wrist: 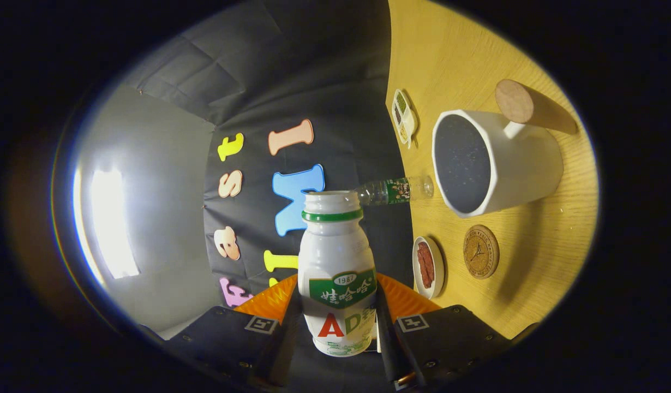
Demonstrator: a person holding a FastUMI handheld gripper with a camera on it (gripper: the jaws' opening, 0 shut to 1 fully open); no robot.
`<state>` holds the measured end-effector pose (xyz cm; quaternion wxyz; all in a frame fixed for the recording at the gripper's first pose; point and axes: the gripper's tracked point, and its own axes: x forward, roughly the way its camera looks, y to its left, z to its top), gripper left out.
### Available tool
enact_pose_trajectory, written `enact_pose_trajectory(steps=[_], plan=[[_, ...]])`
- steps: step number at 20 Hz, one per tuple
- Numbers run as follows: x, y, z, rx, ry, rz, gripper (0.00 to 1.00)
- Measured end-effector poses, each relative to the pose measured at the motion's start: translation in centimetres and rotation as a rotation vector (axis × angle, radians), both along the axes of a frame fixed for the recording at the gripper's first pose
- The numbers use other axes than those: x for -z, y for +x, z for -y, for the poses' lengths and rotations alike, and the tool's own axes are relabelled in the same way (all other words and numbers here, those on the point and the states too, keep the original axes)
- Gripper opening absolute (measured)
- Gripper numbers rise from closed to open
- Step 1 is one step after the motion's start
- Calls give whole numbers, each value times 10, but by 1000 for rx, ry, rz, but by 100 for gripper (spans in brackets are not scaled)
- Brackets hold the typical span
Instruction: Take the bottle from table, then pour the juice into the cup, finally place the bottle on the coaster
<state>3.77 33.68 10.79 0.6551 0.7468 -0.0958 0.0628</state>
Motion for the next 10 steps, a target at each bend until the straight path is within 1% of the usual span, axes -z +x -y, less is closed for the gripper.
enact_pose_trajectory(steps=[10], plan=[[-1,3,-1,-2,12,9,65]])
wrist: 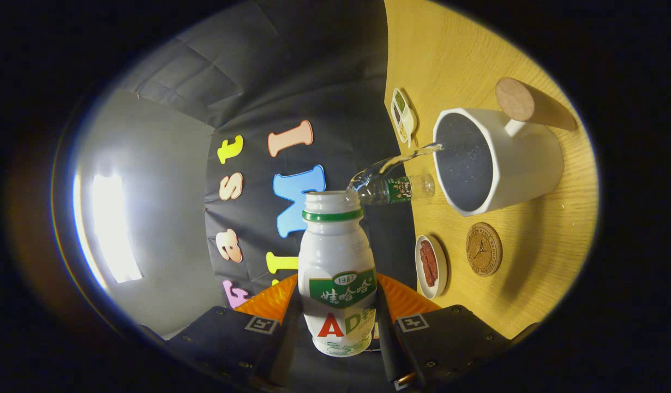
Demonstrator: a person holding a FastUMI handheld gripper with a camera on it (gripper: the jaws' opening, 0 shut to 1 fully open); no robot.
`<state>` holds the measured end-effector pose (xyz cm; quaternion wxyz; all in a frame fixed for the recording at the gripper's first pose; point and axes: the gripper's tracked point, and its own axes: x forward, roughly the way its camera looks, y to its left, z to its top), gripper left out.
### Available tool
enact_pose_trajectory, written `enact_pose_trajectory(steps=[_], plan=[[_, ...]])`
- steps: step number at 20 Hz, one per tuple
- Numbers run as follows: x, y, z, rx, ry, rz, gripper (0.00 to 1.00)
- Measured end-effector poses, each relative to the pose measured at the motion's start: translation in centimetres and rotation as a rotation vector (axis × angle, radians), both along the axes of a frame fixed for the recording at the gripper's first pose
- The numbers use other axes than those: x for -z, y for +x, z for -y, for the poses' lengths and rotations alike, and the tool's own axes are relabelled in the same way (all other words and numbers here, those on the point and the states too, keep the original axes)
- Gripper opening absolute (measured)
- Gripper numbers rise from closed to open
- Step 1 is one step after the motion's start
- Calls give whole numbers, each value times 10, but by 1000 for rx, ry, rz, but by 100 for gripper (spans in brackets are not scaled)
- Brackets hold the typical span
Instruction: Take the bottle from table, then pour the juice into the cup, finally place the bottle on the coaster
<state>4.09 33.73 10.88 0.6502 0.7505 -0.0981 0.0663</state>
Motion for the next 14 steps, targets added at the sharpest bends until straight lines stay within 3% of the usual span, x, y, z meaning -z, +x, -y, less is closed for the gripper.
enact_pose_trajectory(steps=[14], plan=[[-3,5,-6,-10,27,18,64]])
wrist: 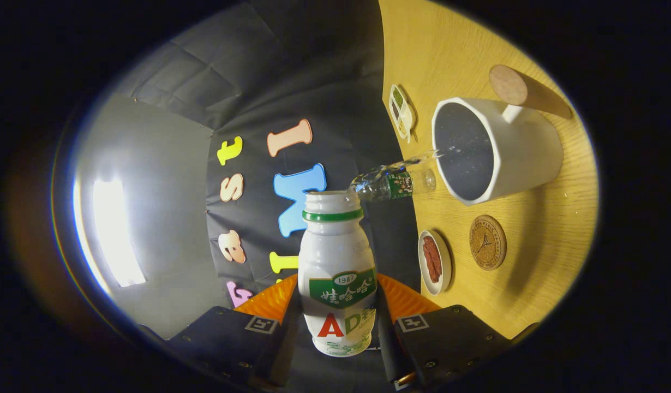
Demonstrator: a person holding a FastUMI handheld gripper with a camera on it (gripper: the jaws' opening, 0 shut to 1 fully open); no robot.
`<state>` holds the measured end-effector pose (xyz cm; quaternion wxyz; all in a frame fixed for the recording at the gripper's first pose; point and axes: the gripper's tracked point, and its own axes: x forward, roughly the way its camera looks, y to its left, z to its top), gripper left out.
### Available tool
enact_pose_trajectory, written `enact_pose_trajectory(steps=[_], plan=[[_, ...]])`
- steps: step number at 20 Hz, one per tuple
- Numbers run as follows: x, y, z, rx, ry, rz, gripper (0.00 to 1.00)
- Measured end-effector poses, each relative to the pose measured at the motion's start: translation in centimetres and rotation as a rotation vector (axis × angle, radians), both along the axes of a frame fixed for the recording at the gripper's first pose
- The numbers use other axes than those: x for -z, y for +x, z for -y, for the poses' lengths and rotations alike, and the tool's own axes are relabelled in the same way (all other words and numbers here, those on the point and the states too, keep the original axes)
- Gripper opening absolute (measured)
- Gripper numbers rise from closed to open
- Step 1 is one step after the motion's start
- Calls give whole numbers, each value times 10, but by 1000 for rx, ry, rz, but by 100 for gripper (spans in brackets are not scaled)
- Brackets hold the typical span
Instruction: Take the bottle from table, then pour the juice into the cup, finally place the bottle on the coaster
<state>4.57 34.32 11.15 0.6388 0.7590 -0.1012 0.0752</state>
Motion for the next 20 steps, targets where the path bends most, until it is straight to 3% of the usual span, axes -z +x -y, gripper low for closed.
enact_pose_trajectory(steps=[20], plan=[[-2,3,-2,-6,40,22,65]])
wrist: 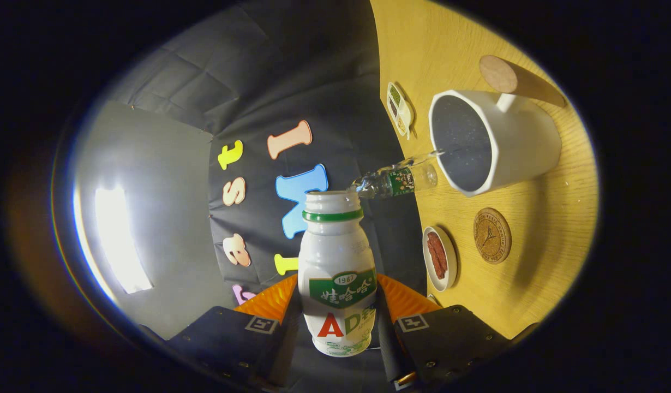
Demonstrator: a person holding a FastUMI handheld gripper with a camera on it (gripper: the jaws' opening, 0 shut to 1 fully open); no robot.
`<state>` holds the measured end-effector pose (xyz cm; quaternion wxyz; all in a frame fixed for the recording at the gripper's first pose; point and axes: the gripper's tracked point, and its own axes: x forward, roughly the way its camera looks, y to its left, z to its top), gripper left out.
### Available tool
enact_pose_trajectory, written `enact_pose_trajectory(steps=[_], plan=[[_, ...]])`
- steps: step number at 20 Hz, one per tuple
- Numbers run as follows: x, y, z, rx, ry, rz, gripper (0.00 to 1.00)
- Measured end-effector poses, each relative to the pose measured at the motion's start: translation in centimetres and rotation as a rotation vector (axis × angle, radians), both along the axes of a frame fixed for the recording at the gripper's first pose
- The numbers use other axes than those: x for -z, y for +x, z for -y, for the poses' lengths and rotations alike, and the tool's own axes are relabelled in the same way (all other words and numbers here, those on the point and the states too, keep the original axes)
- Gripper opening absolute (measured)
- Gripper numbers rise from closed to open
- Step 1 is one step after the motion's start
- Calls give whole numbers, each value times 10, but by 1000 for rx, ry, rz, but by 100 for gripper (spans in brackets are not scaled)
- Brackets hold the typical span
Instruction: Take the bottle from table, then pour the juice into the cup, finally place the bottle on the coaster
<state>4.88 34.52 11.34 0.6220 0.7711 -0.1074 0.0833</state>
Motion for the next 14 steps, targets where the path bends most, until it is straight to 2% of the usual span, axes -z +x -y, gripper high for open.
enact_pose_trajectory(steps=[14], plan=[[-2,2,-2,-5,17,10,65]])
